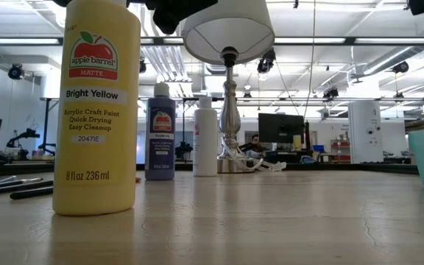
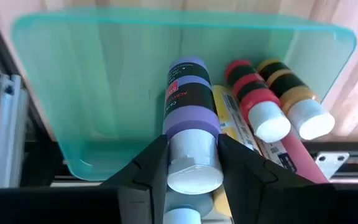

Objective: Pick & Place Paint Supplies
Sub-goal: Put the purple paint bottle into the green bin

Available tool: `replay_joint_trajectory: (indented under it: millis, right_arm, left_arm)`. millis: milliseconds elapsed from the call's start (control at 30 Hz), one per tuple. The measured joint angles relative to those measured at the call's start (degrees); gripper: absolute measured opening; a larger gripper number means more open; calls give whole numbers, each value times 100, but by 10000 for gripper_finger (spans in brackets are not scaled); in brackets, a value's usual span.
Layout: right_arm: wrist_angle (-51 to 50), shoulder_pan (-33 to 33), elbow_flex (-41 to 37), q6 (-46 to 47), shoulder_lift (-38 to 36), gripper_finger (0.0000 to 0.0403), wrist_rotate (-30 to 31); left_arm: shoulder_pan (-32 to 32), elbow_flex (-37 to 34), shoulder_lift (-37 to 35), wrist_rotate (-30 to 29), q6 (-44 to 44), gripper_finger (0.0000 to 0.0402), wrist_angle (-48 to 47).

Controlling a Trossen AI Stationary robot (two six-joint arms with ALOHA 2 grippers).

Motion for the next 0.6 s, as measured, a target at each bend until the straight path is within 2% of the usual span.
replay_joint_trajectory:
  millis: [600]
  right_arm:
    - [325, -2, -796, -66, 0, 112, 166]
  left_arm:
    - [0, 0, 4, 9, -15, 285, -14]
